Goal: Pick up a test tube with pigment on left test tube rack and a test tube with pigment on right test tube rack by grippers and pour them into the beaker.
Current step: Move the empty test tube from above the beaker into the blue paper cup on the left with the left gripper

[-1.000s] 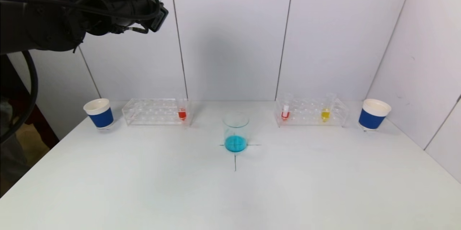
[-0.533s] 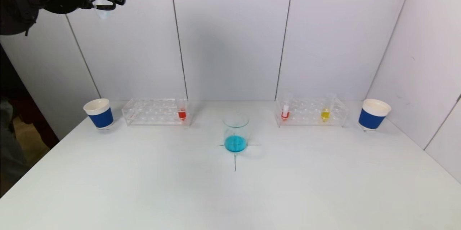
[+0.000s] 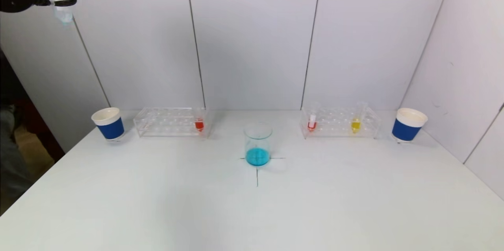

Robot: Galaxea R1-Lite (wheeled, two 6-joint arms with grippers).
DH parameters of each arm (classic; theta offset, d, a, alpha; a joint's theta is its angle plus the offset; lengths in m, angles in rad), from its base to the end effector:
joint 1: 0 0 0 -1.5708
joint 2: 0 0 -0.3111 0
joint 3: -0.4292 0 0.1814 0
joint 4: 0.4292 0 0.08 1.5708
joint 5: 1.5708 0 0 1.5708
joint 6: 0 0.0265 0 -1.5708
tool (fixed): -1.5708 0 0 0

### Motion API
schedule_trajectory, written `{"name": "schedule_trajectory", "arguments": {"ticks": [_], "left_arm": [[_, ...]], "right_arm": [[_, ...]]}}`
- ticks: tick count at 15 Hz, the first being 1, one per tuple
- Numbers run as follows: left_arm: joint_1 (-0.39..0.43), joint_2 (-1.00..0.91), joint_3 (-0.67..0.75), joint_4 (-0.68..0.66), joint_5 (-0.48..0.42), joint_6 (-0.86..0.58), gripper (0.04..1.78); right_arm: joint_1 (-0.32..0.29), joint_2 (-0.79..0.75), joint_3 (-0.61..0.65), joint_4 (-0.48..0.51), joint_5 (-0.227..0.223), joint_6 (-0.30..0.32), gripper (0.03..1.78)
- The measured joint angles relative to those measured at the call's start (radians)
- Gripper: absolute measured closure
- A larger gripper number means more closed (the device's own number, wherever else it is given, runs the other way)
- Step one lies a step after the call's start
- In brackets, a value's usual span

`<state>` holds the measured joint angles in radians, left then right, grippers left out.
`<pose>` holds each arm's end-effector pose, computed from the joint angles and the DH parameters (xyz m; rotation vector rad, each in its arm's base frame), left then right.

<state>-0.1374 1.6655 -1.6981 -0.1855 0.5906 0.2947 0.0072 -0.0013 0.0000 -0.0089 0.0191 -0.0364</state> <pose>0.2907 -0.0253 0.4126 0.2103 -0.1373 0.4775 -0.0398 0.0002 0.0764 -0.0365 -0.0107 0.0261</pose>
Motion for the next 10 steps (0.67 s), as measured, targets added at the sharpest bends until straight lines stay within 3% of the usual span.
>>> {"name": "schedule_trajectory", "arguments": {"ticks": [10], "left_arm": [[0.197,0.0,0.226,-0.023,-0.013,-0.239,1.39]], "right_arm": [[0.0,0.0,0.0,0.0,0.0,0.0,0.04]]}}
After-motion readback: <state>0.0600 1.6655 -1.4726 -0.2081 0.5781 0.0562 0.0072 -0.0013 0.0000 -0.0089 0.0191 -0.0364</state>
